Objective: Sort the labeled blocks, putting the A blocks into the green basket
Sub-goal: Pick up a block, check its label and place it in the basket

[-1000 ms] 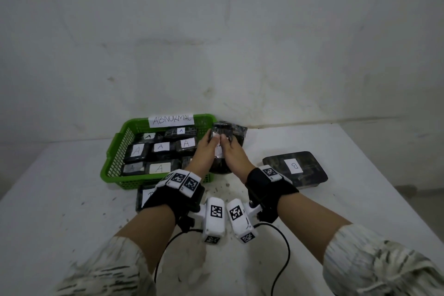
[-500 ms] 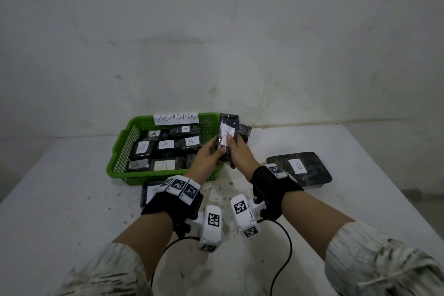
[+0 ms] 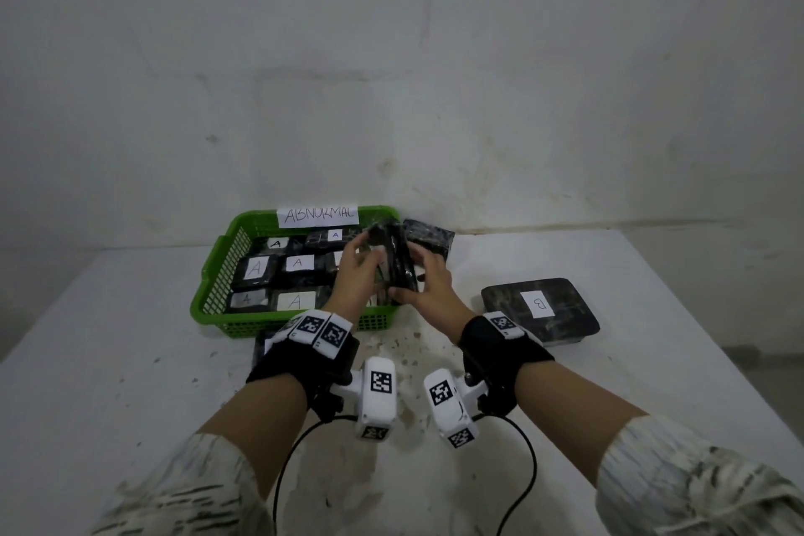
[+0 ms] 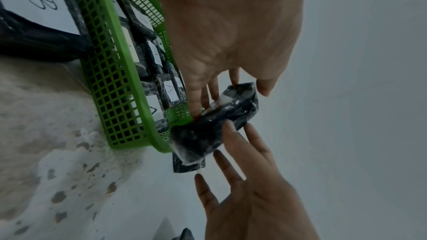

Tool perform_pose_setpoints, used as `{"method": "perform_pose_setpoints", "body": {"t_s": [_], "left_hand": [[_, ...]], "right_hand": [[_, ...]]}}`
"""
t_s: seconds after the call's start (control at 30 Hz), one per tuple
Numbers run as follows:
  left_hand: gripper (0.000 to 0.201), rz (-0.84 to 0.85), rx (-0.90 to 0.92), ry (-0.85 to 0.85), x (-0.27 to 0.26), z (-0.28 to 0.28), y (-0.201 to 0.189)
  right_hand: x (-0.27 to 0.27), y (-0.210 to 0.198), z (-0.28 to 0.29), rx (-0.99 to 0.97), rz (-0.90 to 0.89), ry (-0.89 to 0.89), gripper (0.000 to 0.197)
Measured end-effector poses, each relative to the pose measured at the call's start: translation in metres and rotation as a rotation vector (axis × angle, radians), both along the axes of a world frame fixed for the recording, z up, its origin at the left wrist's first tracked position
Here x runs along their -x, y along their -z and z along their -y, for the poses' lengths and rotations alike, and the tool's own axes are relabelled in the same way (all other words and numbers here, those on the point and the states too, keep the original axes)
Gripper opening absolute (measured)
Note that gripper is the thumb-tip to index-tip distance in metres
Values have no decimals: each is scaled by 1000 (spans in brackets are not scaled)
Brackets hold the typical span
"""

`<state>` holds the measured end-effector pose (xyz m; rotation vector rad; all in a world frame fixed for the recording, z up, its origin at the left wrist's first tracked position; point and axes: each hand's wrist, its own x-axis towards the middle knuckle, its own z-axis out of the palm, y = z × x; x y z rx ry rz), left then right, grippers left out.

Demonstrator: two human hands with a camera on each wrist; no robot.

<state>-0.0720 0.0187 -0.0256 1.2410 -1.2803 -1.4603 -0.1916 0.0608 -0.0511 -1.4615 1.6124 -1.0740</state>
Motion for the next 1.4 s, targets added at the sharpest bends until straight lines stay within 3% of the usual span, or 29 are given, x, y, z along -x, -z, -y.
{"method": "perform_pose_setpoints", "body": {"t_s": [0.1, 0.27, 0.33, 0.4, 0.47, 0.63, 0.83, 0.97, 1.1, 1.2, 1.4], "left_hand": [[55, -111, -102, -13, -4, 2, -4], [59, -98, -98, -32, -9, 5, 0], [52, -104, -92, 9, -9, 1, -2], [45, -103, -77, 72, -7, -3, -2], [43, -92, -58, 125, -2, -8, -5], [44, -15, 10, 154, 2, -9, -3], [38, -4, 57, 153, -1, -5, 3], [37, -16, 27, 182, -2, -4, 7], [42, -24, 36, 136, -3, 0, 5], [40, -44, 17, 142, -3, -1, 11], [55, 8, 46, 170, -4, -1, 19]], "right_hand": [[-1, -3, -4, 5, 44, -56, 44], [-2, -20, -7, -4, 354, 37, 9], [-4, -20, -2, -7, 381, 117, 18], [-8, -21, 1, -65, 387, 103, 40], [-12, -27, 0, -119, 441, 51, 49], [-20, -24, 6, -144, 408, 66, 52], [-18, -20, 11, -88, 318, 131, 43], [-14, -19, 14, -65, 392, 162, 41], [-16, -18, 9, -127, 489, 49, 52], [-15, -17, 7, -99, 461, 36, 46], [-10, -11, 13, -58, 478, 107, 36]]}}
